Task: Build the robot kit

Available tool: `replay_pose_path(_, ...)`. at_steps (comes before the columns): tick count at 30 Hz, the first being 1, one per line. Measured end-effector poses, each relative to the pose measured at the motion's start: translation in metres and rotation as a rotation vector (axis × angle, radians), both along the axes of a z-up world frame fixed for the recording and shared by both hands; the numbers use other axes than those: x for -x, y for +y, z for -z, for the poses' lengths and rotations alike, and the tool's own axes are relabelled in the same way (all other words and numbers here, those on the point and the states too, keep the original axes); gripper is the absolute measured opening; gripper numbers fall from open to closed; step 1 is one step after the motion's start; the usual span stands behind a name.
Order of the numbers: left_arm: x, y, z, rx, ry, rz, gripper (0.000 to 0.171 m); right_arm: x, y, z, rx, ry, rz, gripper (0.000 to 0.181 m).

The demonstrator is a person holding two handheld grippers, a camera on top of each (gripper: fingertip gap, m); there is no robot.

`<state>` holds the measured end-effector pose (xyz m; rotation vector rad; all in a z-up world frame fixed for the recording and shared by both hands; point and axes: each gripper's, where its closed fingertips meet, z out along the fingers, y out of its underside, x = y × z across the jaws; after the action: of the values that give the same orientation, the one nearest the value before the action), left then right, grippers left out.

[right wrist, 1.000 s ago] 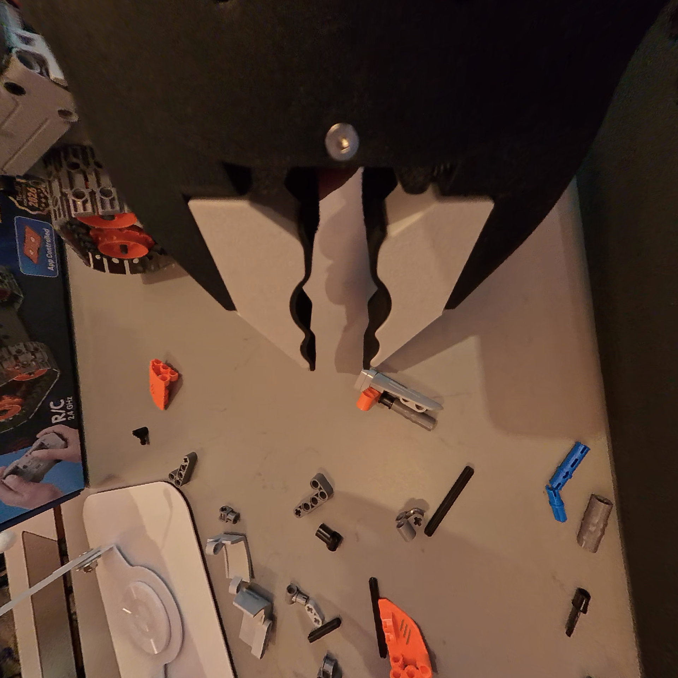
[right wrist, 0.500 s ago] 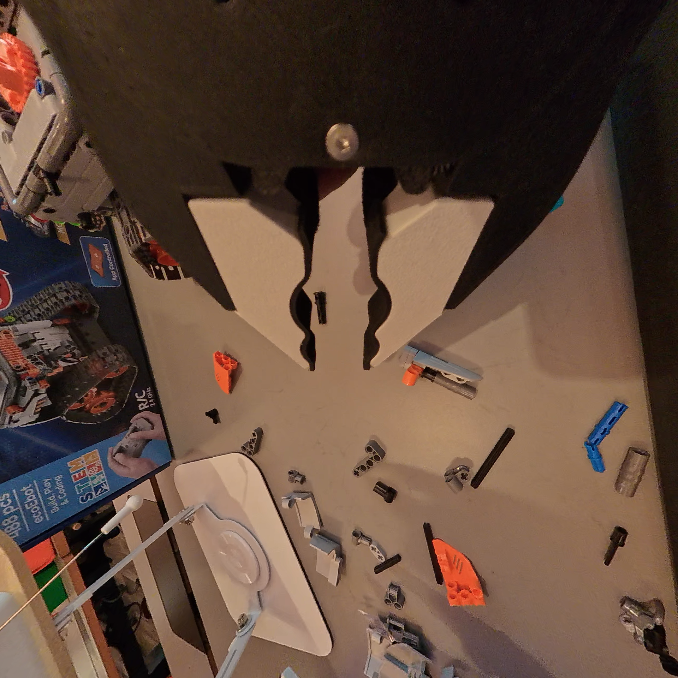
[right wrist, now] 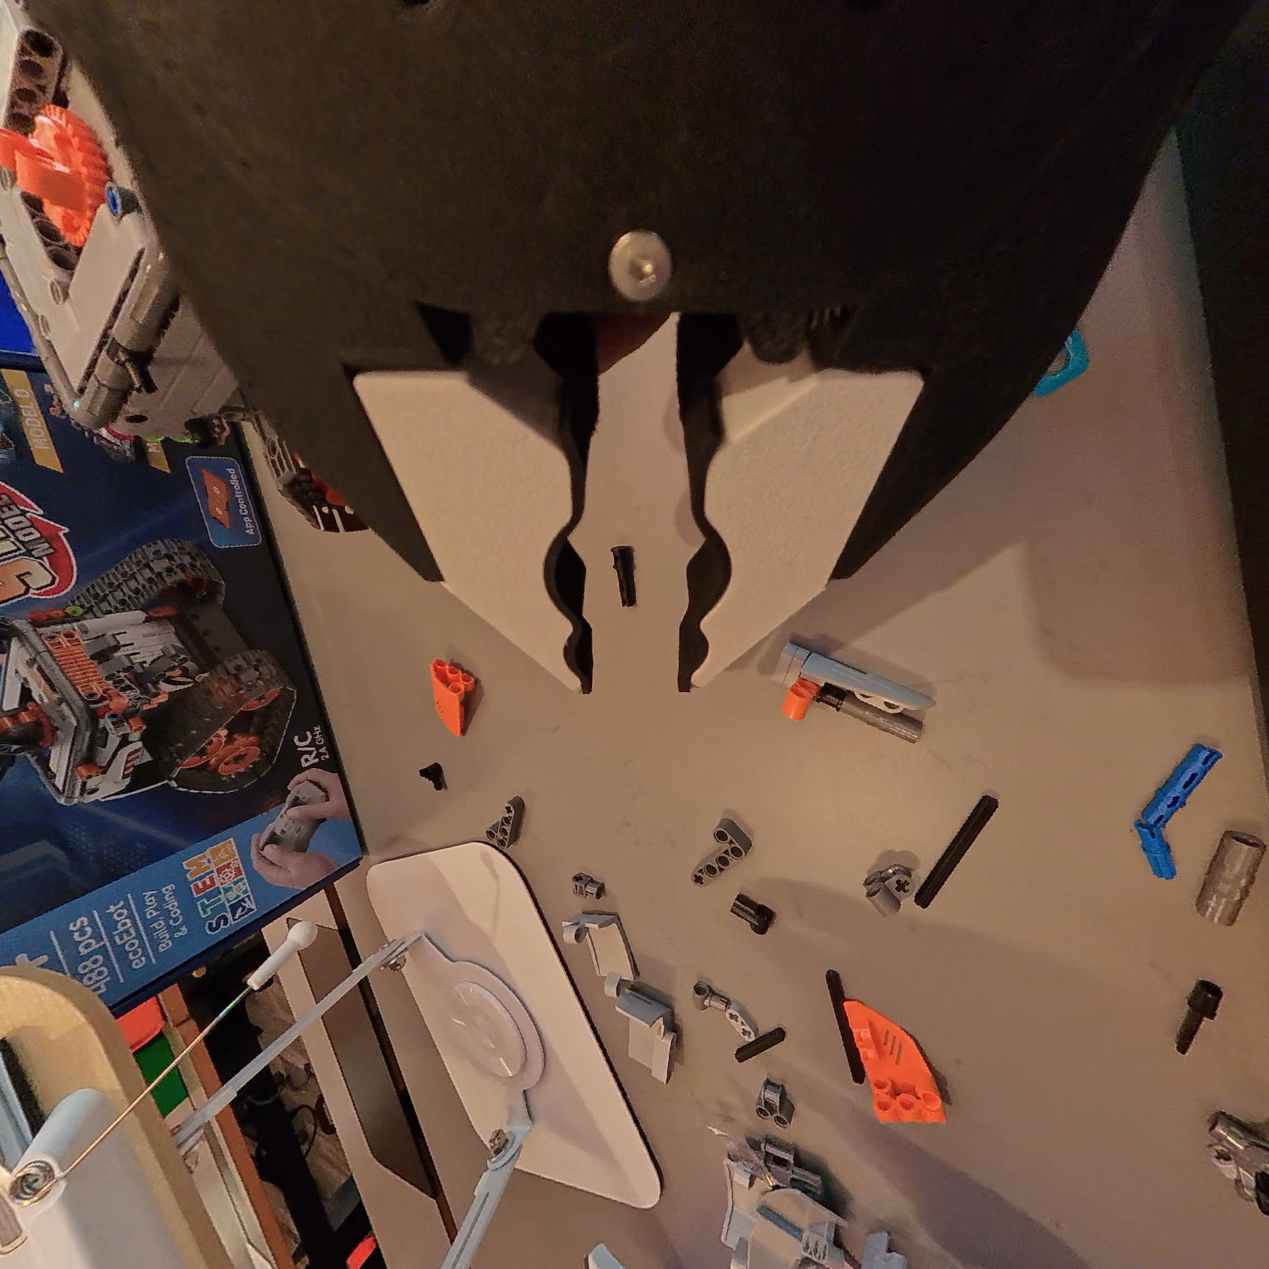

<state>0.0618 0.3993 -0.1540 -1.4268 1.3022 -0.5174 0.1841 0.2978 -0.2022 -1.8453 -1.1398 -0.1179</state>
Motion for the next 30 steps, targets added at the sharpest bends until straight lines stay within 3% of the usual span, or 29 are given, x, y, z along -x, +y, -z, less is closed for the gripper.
replay_pose_path(12,0.001,0.000,-0.001,-0.003,-0.006,0.000,0.018,0.001,0.003,-0.006,-0.032,0.017,0.008,0.022)
replay_pose_path(19,0.029,0.025,-0.028,-0.017,-0.129,-0.109,0.014,-0.007,0.009,-0.025,-0.068,0.130,0.069,0.023)
replay_pose_path(30,0.050,0.038,-0.029,-0.026,-0.120,-0.172,0.011,-0.002,0.011,-0.022,-0.046,0.147,0.069,0.022)
